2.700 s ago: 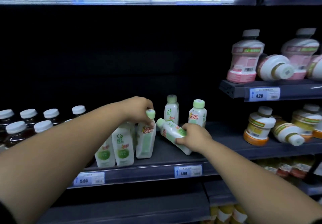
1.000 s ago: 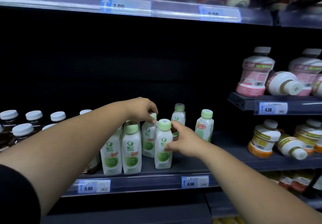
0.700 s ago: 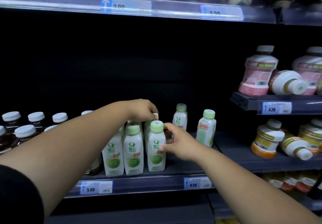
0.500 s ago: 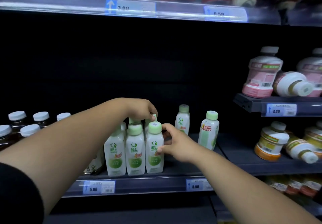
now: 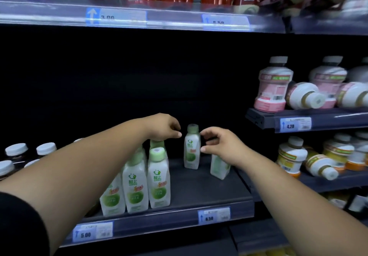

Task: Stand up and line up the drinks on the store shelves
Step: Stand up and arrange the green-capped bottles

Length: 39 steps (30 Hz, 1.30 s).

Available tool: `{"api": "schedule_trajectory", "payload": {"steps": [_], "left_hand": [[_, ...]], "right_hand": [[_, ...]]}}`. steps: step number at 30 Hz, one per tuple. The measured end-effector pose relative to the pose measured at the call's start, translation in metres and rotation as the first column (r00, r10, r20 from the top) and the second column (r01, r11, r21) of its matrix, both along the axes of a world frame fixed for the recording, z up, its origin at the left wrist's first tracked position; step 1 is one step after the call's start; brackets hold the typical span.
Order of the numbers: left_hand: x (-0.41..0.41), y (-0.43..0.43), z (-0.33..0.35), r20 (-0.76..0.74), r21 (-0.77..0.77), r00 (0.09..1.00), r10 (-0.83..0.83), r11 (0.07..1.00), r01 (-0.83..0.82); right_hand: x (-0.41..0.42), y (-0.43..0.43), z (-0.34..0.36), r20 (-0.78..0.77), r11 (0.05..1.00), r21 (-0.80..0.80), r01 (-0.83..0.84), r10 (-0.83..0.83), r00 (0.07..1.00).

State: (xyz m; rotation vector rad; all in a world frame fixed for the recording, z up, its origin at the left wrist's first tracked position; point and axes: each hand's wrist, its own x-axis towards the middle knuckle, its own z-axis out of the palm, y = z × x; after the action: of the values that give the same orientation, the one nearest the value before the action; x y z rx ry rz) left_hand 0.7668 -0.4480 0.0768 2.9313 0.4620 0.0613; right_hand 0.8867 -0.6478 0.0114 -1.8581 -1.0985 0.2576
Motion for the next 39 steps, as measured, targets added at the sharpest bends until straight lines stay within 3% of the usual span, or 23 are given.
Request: {"api": "schedule_trajectory", "payload": {"steps": [5, 8, 13, 19, 24, 32, 39], "left_hand": [[0.035, -0.014, -0.007, 0.010, 0.036, 0.998, -0.059, 0.998, 0.059], [0.054, -0.017, -0.012, -0.023, 0.066, 0.997, -0.073, 0.995, 0.075], [0.078, -0.021, -0.016, -0.117, 0.151, 0.991, -0.068, 0.985, 0.086], [0.087, -0.017, -0.014, -0.145, 0.208, 0.988, -0.047, 0.975, 0.077], [0.074, -0.007, -0.007, -0.188, 0.177, 0.980, -0.067, 0.979, 0.100], [0.035, -0.005, 0.000, -0.188, 0.078, 0.979, -0.085, 0.992, 0.101], [0.018, -0.008, 0.001, -0.206, 0.069, 0.975, -0.080, 0.993, 0.096]], "right_hand": [[0.032, -0.021, 0.013, 0.263, 0.980, 0.060, 0.192, -0.201, 0.944], [0.047, -0.025, 0.008, 0.304, 0.971, 0.035, 0.237, -0.237, 0.923], [0.059, -0.024, -0.001, 0.188, 0.970, -0.115, 0.212, -0.189, 0.964], [0.063, -0.022, -0.008, 0.161, 0.973, -0.034, 0.227, -0.219, 0.962], [0.061, -0.016, -0.013, 0.231, 0.979, -0.129, 0.160, -0.128, 0.965], [0.044, 0.000, -0.007, 0.050, 0.995, -0.099, 0.003, 0.002, 0.999], [0.016, 0.007, -0.006, -0.136, 0.980, -0.067, -0.188, 0.177, 0.975]]}}
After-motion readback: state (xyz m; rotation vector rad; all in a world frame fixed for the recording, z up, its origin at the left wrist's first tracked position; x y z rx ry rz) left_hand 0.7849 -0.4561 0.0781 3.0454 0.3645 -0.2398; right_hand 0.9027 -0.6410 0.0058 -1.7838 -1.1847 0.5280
